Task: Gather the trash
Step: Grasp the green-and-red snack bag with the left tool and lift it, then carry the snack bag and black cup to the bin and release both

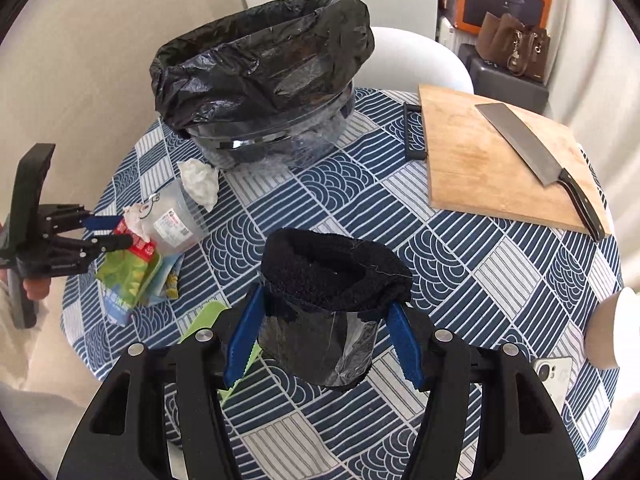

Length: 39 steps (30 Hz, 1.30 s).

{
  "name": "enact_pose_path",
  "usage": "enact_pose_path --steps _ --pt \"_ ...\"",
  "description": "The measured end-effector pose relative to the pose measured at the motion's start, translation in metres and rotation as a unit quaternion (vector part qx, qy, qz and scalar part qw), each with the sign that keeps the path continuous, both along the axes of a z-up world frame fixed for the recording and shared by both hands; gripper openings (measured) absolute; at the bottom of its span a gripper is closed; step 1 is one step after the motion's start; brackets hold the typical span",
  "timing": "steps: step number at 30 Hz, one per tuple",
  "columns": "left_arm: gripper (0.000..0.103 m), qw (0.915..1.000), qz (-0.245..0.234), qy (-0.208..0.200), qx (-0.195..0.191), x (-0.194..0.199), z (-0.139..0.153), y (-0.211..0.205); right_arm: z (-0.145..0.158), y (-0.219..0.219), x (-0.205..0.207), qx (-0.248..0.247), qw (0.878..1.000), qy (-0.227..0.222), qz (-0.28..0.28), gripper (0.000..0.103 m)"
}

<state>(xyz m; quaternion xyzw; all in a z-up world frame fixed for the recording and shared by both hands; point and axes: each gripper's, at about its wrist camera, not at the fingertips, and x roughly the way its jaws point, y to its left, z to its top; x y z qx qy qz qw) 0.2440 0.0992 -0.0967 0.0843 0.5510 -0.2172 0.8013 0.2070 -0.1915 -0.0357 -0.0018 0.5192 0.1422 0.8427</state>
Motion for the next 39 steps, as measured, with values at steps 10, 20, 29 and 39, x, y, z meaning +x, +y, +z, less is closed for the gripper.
enact_pose_path --steps 10,20,29,39 --pt "0.039 0.9996 0.012 -0.019 -0.017 -0.025 0.022 0.009 -0.002 0.012 0.004 -0.002 1.0 -0.004 0.025 0.056" --pt "0.039 0.994 0.097 -0.042 -0.029 -0.066 0.038 0.043 0.009 0.039 0.003 0.007 0.995 -0.027 0.091 0.056" --pt "0.039 0.9873 0.15 -0.053 0.0 -0.106 0.04 0.062 0.028 0.055 -0.007 0.037 0.988 -0.053 0.141 0.056" --pt "0.039 0.9818 0.179 -0.057 0.028 -0.108 0.062 0.085 0.067 0.059 -0.023 0.053 0.981 -0.095 0.162 0.056"
